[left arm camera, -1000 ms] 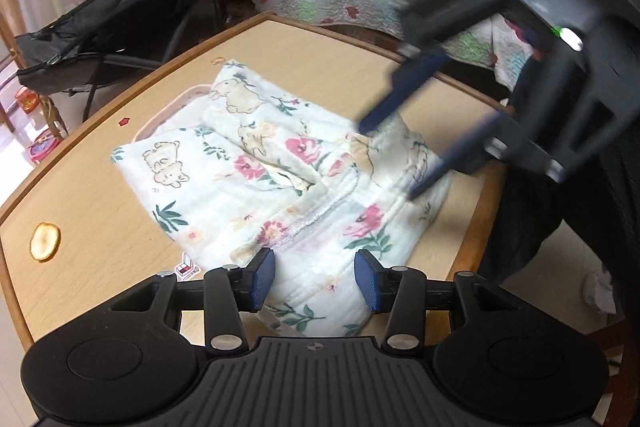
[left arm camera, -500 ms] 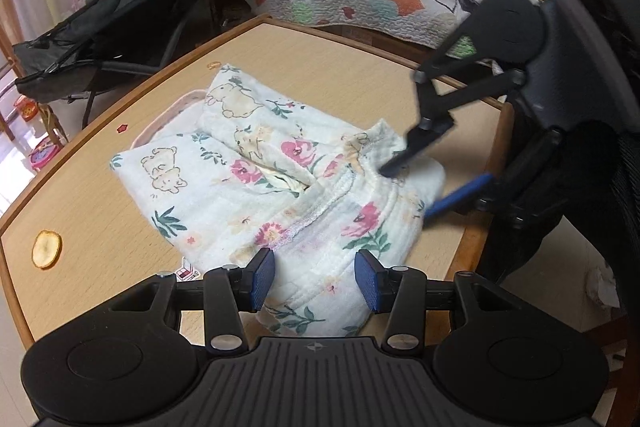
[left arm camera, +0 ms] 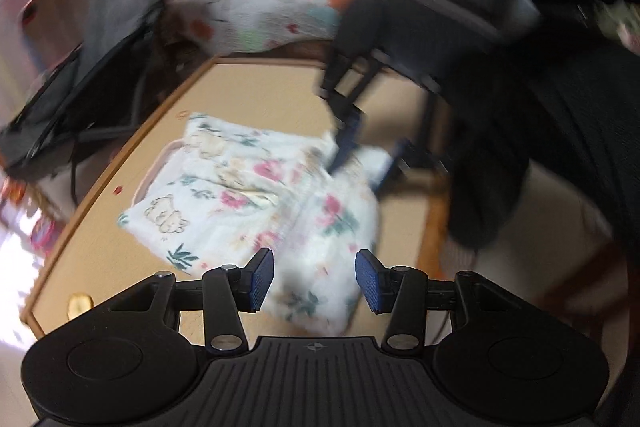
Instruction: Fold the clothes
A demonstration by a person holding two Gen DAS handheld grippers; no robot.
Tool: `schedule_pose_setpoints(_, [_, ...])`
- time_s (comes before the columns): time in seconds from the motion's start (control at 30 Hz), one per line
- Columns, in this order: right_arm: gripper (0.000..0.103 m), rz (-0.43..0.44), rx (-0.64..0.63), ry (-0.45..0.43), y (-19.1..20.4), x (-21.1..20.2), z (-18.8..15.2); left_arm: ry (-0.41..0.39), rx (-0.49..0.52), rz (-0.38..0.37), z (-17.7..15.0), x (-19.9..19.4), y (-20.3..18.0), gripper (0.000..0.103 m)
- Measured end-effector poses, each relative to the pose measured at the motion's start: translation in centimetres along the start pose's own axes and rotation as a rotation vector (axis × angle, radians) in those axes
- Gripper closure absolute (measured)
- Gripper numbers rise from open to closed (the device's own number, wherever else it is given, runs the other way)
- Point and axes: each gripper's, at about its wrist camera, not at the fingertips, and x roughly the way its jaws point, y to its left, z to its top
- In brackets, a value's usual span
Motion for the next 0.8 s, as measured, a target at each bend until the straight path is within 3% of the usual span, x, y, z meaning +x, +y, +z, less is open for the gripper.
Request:
schedule_pose_setpoints(0.1, [0.069,0.017,0.012,0.002,-0.2,0.2,0.0,0.041,0.08,-0.009,-0.3,0.3,-0.8,0.054])
schedule_pose_setpoints(0.53, [0.068,0.04,0.049,-0.012,-0.8,0.5,-0.1,0.102,0.166,0.028,-0.6,3.0,-1.6,0.054])
schedule_pose_setpoints(0.63, [0.068,0.042,0.047,-0.014,-0.9,0.5,-0.1,0.082,0.157,0.039,-0.7,3.0,-1.4,0.048])
schedule_pose_setpoints(0.8, [0.068,0.04,0.047,-0.019,-0.9,0.4,-0.2,0.06,0.149,0.04,-0.8,3.2,-1.1,0.048])
